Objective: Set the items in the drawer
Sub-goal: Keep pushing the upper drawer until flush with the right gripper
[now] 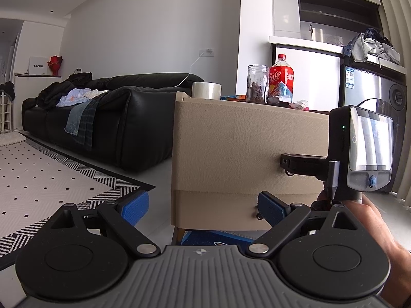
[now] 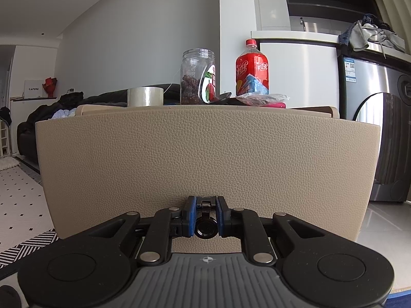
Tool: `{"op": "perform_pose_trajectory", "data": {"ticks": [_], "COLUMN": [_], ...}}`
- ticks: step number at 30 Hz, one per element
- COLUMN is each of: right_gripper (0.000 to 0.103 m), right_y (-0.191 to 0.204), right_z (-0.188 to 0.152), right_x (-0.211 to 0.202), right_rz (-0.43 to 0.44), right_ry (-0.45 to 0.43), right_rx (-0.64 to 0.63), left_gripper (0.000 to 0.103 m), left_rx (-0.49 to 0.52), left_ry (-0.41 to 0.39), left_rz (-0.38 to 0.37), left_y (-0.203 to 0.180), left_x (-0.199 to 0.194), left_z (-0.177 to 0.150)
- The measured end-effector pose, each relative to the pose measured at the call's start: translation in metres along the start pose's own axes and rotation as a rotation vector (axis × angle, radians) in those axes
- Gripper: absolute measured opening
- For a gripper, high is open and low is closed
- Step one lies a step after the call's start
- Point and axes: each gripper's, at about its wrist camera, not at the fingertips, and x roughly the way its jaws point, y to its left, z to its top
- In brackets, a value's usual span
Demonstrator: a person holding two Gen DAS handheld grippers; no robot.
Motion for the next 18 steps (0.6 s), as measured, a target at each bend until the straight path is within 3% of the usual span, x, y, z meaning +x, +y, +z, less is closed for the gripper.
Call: {"op": "perform_pose_trajectory", "data": {"ticks": [18], "right_gripper": [0.018], "right_y": [-0.001], "right_z": [0.004], "right_x": [0.015], "right_rz": [0.002], "right_ry": [0.005], "right_rx": [0.001], "left_gripper": [0.095], "left_rx": [-0.002], "left_ry": [0.004], "left_rz": [0.003], "left_y": [0.001], "left_x": [0.001], "left_z": [-0.001]}}
